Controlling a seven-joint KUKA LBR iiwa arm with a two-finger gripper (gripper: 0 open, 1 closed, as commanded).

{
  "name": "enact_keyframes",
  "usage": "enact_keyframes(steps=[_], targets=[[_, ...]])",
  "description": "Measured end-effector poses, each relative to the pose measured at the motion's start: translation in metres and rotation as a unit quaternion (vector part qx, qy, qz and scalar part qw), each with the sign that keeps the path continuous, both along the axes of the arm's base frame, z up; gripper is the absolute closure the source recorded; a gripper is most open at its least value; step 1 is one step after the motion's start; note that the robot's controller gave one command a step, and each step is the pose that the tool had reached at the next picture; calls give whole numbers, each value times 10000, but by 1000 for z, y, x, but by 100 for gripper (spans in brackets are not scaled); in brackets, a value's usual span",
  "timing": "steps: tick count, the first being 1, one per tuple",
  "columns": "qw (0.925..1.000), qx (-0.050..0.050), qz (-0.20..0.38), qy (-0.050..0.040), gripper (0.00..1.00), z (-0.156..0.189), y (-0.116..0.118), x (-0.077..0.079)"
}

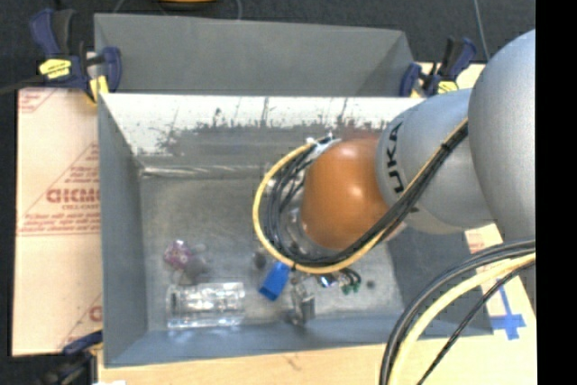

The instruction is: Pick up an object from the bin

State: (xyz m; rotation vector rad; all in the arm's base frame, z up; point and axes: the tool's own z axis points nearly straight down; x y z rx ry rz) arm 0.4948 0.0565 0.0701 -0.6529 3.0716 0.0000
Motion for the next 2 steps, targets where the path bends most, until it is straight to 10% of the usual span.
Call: enact_keyframes(steps=[1,2], targets=[[10000,2,-16,-5,100,0,0,1],[9998,1,187,-44,100,142,-3,-17]])
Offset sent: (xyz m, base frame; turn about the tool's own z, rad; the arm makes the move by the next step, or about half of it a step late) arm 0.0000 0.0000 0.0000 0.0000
